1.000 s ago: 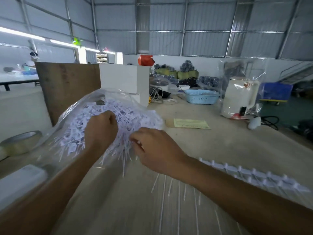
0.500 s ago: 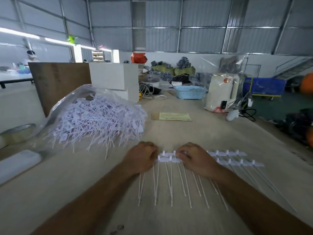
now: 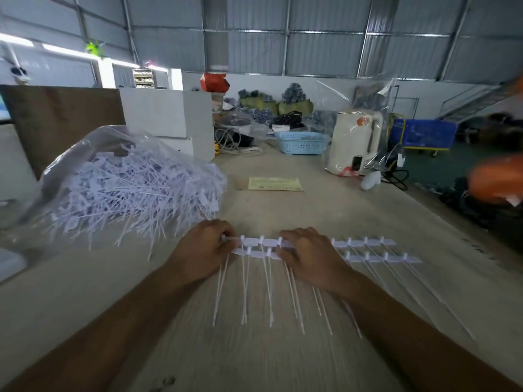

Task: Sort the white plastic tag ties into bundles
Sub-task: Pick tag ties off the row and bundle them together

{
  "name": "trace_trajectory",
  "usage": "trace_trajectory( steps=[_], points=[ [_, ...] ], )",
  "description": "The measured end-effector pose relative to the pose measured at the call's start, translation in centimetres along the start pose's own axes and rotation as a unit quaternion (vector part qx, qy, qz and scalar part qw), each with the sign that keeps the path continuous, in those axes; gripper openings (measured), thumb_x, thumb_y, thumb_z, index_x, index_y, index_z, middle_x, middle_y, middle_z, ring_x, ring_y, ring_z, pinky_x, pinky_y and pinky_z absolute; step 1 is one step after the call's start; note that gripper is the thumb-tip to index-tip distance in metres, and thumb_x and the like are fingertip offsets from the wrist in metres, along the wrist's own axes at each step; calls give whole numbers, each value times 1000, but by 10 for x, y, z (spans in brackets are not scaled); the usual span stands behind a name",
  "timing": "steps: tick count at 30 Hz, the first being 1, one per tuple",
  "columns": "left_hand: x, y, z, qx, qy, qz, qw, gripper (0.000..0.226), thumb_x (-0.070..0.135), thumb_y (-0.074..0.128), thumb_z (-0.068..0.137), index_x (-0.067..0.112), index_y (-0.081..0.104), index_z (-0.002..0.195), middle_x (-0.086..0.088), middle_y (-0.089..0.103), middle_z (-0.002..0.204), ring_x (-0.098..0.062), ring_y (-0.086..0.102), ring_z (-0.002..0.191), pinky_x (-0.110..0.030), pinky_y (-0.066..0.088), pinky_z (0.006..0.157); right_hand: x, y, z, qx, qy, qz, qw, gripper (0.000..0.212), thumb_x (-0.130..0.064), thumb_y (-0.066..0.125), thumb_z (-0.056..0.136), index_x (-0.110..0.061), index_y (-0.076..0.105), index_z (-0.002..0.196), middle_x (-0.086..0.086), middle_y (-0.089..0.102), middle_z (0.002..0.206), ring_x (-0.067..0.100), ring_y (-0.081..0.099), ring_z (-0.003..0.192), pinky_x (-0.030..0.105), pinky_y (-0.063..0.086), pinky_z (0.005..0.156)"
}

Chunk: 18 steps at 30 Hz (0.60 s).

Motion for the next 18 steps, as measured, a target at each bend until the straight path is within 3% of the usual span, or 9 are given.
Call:
trace_trajectory(
  steps=[4,8,12,14,18],
  points=[
    [-1,-3,0,25,-51,-127,990,3,15,71,89,18,71,88,4,67,84,-9,61,76,-15,42,67,1,-3,2,20,8,2,1000,42,-32,51,98,-21,54,138,6,58,132,28,48,121,39,41,99],
    [0,-1,-7,40,-149,-376,914,17,1,66,88,15,75,85,-3,70,75,-14,65,66,-29,49,56,-5,-9,8,66,10,23,998,33,-28,53,96,-20,64,126,7,58,120,29,49,111,36,40,92],
    [3,-20,-3,104,-163,-401,895,23,-2,69,88,18,78,83,0,67,65,-10,59,56,-23,46,53,-13,-27,11,119,1,69,991,25,-26,55,98,-19,68,119,7,59,114,27,50,110,36,38,90],
    [9,-32,0,93,-146,-490,854,15,3,70,87,12,78,95,-8,63,71,-16,58,63,-26,46,56,-18,-44,11,139,-19,78,987,23,-25,57,98,-18,68,117,5,59,114,25,50,111,37,38,92],
    [34,-66,5,-42,-32,-681,730,48,22,70,88,7,61,132,-12,66,108,-22,67,91,-31,58,78,-33,-94,13,156,-74,117,978,18,-21,59,98,-16,68,113,-1,64,110,20,54,105,46,43,96]
  ],
)
Point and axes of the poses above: each hand's wrist, its own z-axis towards the middle knuckle, its own y-axis out of the palm, x = y × z, the point moved 4 cm from there along z, towards the middle knuckle
